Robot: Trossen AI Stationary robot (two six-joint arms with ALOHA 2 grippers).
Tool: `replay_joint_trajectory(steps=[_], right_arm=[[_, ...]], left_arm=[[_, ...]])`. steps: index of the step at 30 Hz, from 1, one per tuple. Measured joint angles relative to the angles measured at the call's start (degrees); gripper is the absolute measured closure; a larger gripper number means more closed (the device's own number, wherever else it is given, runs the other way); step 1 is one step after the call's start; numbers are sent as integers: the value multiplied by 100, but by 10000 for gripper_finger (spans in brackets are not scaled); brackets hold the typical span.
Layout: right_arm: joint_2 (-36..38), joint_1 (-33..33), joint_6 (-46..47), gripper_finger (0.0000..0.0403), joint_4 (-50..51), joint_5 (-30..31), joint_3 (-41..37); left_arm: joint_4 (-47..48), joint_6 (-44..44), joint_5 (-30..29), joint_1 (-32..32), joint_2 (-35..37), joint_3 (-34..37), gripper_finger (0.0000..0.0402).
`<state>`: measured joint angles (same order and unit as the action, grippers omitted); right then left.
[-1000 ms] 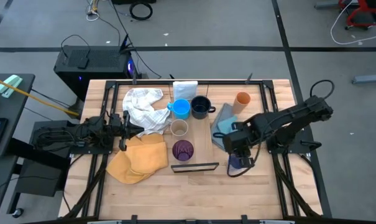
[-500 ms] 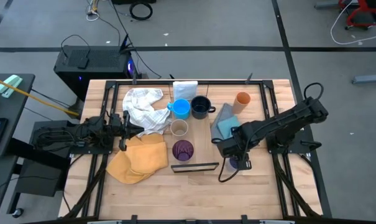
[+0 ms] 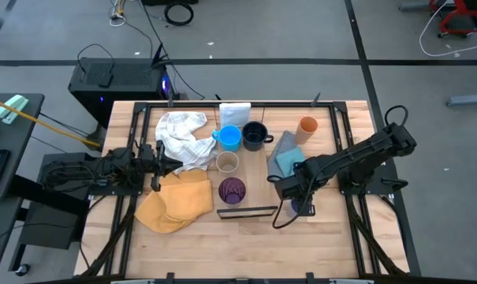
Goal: Stack small to large cups/mugs on shelf
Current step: Put the purple cup on the shelf
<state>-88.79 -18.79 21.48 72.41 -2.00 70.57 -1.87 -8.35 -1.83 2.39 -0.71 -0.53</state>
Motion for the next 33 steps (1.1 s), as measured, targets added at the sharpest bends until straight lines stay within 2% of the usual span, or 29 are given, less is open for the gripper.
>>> replay_joint_trajectory(steps=[1, 3, 11, 17, 25, 33], right_arm=[[0, 0, -14, 364, 0, -31, 0], [0, 0, -33, 387, -14, -60, 0], [-2, 89, 85, 398, 280, -71, 318], [-2, 397, -155, 400, 875, 264, 921], [0, 1518, -139, 401, 1028, 691, 1625], [2, 2628, 829, 402, 875, 352, 2031]], left_arm=[[0, 1, 0, 0, 0, -1, 361], [0, 1, 0, 0, 0, -1, 359], [0, -1, 0, 0, 0, -1, 366], [0, -1, 0, 0, 0, -1, 362], [0, -3, 0, 0, 0, -1, 363], [0, -4, 0, 0, 0, -1, 363]])
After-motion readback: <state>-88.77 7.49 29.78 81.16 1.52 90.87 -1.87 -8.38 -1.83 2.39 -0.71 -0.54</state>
